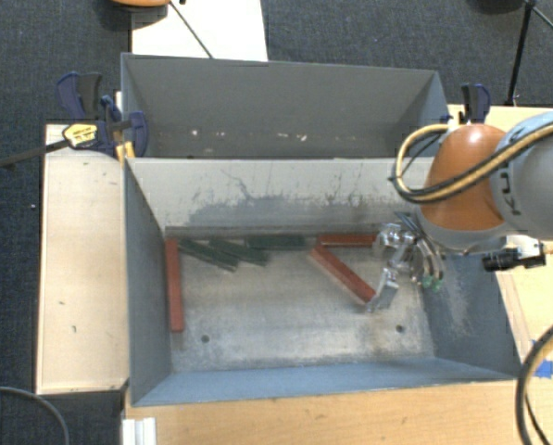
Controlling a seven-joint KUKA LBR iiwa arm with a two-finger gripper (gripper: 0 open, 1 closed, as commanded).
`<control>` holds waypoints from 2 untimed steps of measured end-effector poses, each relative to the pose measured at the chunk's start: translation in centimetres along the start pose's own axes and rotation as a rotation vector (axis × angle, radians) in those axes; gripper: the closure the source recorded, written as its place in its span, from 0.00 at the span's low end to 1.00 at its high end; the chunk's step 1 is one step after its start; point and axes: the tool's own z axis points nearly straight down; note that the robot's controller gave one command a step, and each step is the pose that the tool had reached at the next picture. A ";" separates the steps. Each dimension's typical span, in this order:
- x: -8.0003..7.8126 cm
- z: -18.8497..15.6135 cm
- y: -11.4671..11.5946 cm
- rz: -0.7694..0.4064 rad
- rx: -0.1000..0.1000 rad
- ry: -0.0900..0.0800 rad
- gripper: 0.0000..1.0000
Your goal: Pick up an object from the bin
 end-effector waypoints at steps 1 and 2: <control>3.1 1.5 1.1 0.052 -0.001 0.001 1.00; 3.1 1.5 1.1 0.050 -0.001 0.001 1.00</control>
Offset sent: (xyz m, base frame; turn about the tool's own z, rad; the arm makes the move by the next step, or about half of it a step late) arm 0.0000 0.0000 0.0000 0.0000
